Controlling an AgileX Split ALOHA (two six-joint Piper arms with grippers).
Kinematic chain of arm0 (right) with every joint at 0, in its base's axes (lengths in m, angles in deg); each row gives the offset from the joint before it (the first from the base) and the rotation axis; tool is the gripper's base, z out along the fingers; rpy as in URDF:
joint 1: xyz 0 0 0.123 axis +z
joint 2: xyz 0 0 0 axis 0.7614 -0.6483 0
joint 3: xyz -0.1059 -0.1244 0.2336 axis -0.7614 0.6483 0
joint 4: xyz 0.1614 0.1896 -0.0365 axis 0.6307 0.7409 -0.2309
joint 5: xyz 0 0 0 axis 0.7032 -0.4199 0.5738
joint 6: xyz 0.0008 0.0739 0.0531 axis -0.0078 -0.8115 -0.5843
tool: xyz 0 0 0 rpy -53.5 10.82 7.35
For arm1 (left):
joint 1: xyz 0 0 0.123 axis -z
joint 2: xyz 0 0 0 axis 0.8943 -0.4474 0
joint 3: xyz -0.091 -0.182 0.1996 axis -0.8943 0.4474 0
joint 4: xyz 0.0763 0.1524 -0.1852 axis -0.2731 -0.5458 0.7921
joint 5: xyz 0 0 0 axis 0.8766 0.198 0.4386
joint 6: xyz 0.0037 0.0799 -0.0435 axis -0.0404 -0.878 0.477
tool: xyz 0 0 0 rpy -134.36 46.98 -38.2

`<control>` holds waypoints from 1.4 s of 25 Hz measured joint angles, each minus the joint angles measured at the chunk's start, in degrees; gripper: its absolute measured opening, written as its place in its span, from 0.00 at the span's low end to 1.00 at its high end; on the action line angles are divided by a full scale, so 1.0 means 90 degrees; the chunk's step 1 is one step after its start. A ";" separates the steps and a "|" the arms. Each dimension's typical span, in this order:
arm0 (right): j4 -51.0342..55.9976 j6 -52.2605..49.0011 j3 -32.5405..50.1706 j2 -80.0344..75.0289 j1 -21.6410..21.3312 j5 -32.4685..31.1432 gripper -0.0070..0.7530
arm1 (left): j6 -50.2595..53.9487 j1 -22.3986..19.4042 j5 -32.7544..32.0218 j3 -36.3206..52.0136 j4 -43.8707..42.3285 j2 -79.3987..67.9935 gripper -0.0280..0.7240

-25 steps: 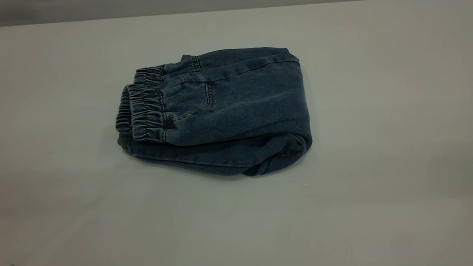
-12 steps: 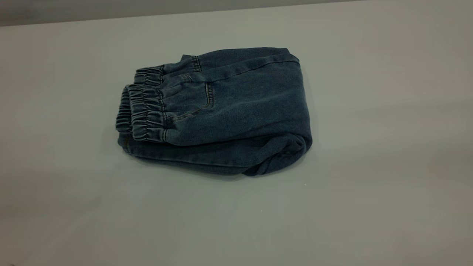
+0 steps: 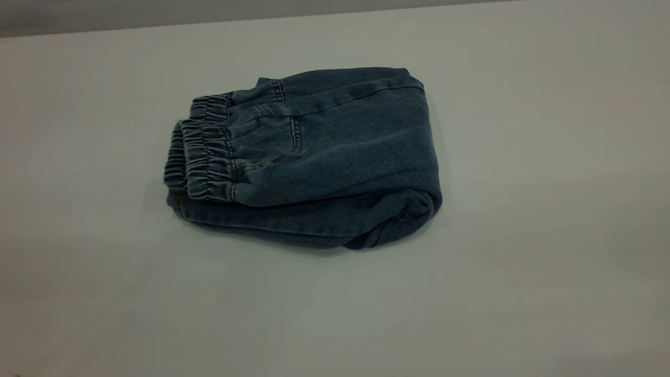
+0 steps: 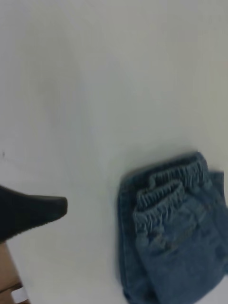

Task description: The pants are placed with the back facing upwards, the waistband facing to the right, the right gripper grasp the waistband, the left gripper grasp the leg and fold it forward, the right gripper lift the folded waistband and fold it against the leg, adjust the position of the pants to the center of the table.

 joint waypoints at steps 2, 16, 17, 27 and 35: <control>0.0006 0.0000 0.0000 0.0000 0.0000 0.0013 0.55 | 0.0000 -0.0277 0.0000 0.0000 0.0000 0.0000 0.58; 0.0006 0.0000 0.0000 -0.0010 0.0000 0.0035 0.55 | 0.0005 -0.1267 -0.0001 0.0000 0.0006 0.0793 0.58; 0.0006 0.0000 0.0000 -0.0010 0.0000 0.0035 0.55 | 0.0005 -0.1298 -0.0007 0.0000 0.0006 0.0831 0.58; 0.0005 0.0000 0.0000 -0.0010 0.0000 0.0042 0.55 | 0.0005 -0.1364 -0.0007 0.0000 0.0007 0.0872 0.58; 0.0005 0.0006 0.0000 -0.0010 0.0000 0.0042 0.55 | 0.0005 -0.1364 -0.0007 0.0000 0.0007 0.0865 0.58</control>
